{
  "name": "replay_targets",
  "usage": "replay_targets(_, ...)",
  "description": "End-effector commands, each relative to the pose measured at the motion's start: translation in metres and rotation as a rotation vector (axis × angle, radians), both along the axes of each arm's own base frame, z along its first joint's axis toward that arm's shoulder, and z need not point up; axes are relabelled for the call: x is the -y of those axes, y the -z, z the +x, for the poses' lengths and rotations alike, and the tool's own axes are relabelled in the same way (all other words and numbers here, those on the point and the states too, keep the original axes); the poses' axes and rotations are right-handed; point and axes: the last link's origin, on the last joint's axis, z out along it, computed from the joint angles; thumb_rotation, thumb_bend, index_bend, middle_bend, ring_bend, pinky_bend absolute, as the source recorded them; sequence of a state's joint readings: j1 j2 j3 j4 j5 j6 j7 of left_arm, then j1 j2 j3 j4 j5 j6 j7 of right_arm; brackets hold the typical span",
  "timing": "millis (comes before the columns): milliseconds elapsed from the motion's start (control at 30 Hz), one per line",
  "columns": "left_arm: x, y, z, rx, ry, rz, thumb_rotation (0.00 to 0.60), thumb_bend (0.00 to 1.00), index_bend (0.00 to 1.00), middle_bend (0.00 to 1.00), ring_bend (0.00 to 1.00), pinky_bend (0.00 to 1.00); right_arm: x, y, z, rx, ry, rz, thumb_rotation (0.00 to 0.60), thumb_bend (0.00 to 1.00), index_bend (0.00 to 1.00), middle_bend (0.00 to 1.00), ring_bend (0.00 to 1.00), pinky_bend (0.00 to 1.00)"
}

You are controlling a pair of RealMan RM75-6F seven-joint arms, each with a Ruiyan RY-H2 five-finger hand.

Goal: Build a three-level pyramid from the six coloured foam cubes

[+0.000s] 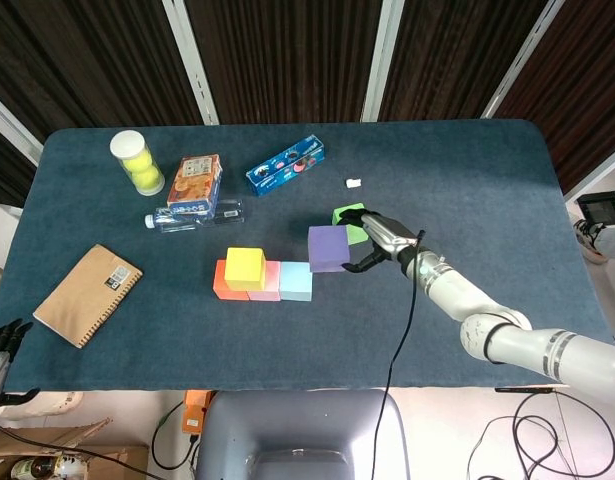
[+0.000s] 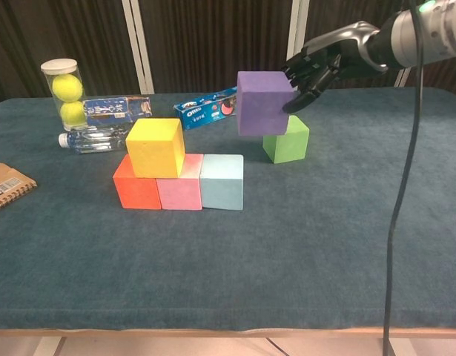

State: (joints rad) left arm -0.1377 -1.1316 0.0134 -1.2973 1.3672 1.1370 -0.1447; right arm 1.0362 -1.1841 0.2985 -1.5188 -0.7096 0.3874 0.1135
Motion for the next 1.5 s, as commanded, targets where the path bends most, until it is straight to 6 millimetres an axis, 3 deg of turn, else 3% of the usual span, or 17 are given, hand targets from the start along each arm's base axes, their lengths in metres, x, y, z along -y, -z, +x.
replay_targets(33,-0.003,0.000,0.001,0.001,-0.001,0.003,0.600,0.15,0.09,0.02,0.00,0.10,0.004,0.013,0.006,0.019,0.022,0.031,0.600,0.58,0.55,0.09,0.00,0.00)
replay_targets(200,-0.005,-0.002,0.003,-0.003,0.008,0.014,0.600,0.15,0.09,0.02,0.00,0.10,0.005,0.028,0.007,0.062,0.060,0.055,0.600,0.58,0.55,0.09,0.00,0.00)
replay_targets(633,-0.001,-0.005,0.000,0.010,0.021,0.010,0.600,0.15,0.09,0.02,0.00,0.10,-0.008,0.043,0.004,0.072,0.048,0.028,0.600,0.58,0.54,0.09,0.00,0.00)
replay_targets(1500,0.006,-0.014,-0.007,0.041,0.050,0.016,0.600,0.15,0.09,0.02,0.00,0.10,-0.019,0.076,0.024,0.077,0.072,-0.009,0.600,0.58,0.53,0.09,0.00,0.00)
